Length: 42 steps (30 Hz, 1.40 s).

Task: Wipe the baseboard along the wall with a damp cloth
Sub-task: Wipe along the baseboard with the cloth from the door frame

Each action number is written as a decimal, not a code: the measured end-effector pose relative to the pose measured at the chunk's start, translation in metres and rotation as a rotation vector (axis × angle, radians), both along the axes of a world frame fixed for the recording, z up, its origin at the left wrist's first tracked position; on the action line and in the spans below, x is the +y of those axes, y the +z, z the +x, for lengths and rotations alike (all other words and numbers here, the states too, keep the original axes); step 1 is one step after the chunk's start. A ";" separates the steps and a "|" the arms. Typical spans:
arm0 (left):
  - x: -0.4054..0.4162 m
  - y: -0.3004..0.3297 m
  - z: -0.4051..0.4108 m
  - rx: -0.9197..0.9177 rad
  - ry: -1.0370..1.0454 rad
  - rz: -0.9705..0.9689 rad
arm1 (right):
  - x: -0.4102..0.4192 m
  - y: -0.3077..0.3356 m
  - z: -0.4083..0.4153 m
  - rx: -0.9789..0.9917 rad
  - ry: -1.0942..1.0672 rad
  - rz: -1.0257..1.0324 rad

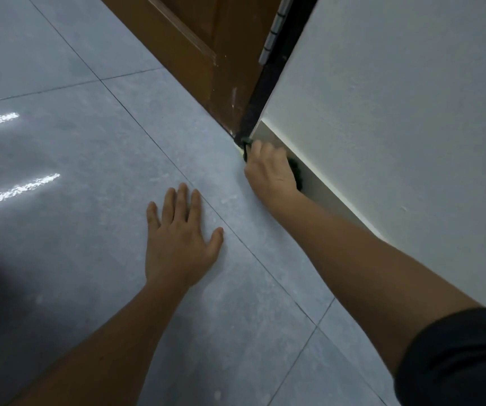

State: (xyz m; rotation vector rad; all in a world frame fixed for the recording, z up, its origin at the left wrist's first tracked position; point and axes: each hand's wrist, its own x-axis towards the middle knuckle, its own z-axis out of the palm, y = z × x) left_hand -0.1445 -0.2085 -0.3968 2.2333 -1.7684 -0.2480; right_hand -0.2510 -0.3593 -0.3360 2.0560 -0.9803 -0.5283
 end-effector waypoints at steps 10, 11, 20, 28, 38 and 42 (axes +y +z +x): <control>-0.003 -0.003 0.006 0.005 -0.003 -0.005 | 0.067 0.081 -0.098 -0.215 0.064 -0.172; -0.002 -0.003 0.004 0.009 -0.006 -0.006 | 0.065 0.087 -0.100 -0.262 0.110 -0.219; -0.002 0.004 0.013 -0.010 0.011 0.001 | 0.122 -0.021 -0.089 -0.693 -0.358 0.361; -0.003 0.004 0.013 -0.013 -0.002 -0.008 | 0.103 -0.027 -0.107 -0.722 -0.448 0.231; 0.002 0.001 0.008 -0.025 -0.018 -0.009 | 0.126 -0.025 -0.152 -0.674 -0.468 0.366; -0.007 0.008 0.009 -0.011 -0.020 -0.049 | 0.164 -0.015 -0.209 -0.498 -0.441 0.149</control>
